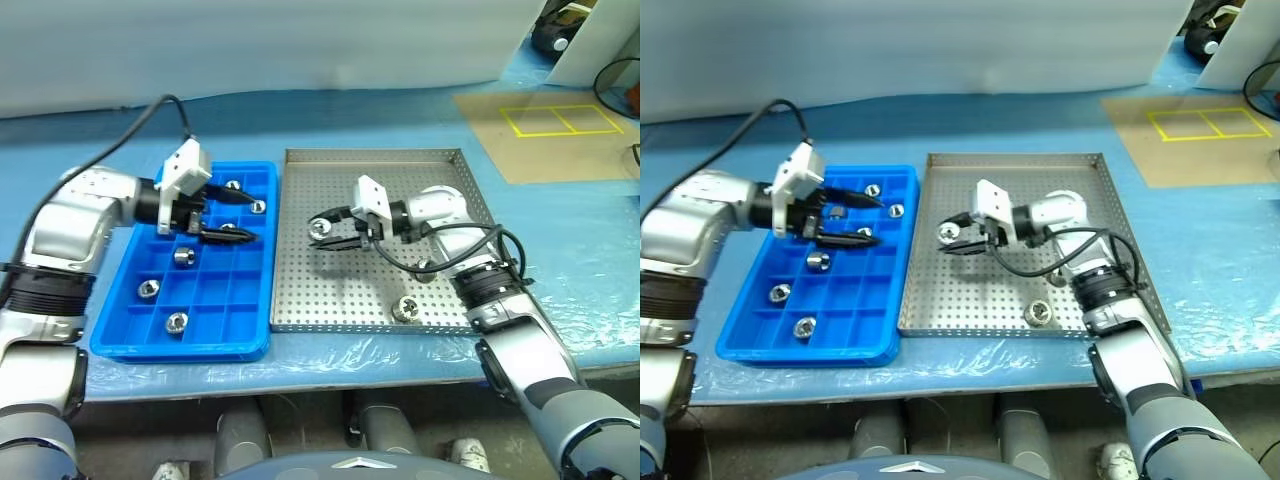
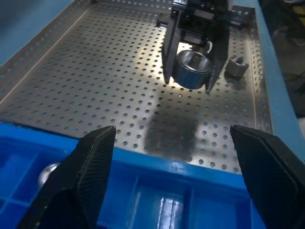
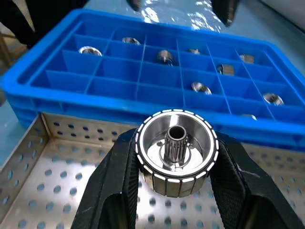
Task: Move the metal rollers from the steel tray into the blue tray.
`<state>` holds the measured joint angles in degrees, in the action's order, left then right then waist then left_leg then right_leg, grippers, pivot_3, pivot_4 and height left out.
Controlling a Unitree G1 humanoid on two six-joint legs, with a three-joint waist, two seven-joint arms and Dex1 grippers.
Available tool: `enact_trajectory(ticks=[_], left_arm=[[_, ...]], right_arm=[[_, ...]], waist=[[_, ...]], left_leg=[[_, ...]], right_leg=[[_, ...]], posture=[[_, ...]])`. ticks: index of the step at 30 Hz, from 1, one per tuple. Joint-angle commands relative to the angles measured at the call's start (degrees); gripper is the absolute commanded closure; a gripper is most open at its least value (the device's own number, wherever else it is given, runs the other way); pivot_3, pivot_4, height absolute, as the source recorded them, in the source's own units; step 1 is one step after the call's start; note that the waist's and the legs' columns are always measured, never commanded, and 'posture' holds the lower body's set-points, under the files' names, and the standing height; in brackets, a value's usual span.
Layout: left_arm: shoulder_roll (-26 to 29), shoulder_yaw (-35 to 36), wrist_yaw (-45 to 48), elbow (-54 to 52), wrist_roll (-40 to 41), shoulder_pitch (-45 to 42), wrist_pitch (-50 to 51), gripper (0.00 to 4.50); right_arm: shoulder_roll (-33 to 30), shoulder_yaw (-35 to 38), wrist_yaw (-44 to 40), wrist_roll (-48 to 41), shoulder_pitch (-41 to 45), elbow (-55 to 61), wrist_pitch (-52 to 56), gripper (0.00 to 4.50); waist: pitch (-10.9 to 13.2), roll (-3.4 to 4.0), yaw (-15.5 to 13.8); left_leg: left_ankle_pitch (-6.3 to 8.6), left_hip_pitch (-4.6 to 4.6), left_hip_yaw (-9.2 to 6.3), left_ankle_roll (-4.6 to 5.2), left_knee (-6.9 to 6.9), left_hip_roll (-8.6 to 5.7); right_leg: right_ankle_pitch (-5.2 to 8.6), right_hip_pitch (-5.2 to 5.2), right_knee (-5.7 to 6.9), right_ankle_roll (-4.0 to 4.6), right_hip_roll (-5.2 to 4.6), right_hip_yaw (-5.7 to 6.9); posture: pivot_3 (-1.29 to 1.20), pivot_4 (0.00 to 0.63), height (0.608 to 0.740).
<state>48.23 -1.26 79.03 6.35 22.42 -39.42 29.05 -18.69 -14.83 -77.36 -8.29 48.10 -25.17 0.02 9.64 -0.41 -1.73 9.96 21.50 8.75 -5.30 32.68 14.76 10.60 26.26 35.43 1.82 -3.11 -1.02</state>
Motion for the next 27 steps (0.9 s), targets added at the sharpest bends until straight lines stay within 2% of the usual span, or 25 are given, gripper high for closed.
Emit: enact_trajectory(ticks=[1,9,16,24,27], left_arm=[[3.1,4.75,-2.67,-1.76,0.36,2.42,-0.1,0.42],[6.33,12.1,-7.88,-11.81,4.4,12.54,5.07,0.42],[7.01,14.4,-11.1,-16.65,6.45,17.32,7.27,0.42],[7.45,13.63,-12.14,-16.79,7.64,16.98,7.45,0.42],[7.21,12.85,-12.31,-16.79,7.73,16.52,7.33,0.42]], right_arm=[[3.96,-0.07,0.88,0.22,4.98,-5.59,-4.8,2.8],[11.51,0.39,3.93,4.63,13.21,-27.1,-17.64,2.8],[16.35,0.41,6.37,7.46,13.86,-35.03,-22.12,2.8],[16.86,0.87,7.62,9.98,13.85,-39.04,-24.08,2.8],[16.34,1.1,7.91,10.61,13.85,-39.88,-24.97,1.79]], waist=[[0.01,0.01,-0.02],[0.03,0.03,-2.26],[0.04,0.04,-3.76],[0.04,0.05,-4.04],[0.04,0.05,-3.99]], left_leg=[[-0.01,0.0,0.0,-0.02,-0.02,0.0],[-0.05,0.25,-0.14,-0.1,-0.26,0.04],[-0.16,0.4,-0.25,-0.29,-0.33,0.17],[-0.18,0.39,-0.3,-0.31,-0.28,0.21],[-0.2,0.37,-0.31,-0.35,-0.29,0.22]], right_leg=[[0.0,0.03,0.01,0.01,0.0,0.0],[0.15,0.15,-0.07,0.23,-0.12,0.39],[0.23,0.17,-0.05,0.36,-0.14,0.85],[0.23,0.14,0.13,0.36,-0.17,0.87],[0.23,0.15,0.18,0.36,-0.16,0.86]], posture=[[0.06,0.15,0.74],[0.17,0.15,0.74],[0.21,0.15,0.74],[0.19,0.15,0.74],[0.19,0.15,0.74]])
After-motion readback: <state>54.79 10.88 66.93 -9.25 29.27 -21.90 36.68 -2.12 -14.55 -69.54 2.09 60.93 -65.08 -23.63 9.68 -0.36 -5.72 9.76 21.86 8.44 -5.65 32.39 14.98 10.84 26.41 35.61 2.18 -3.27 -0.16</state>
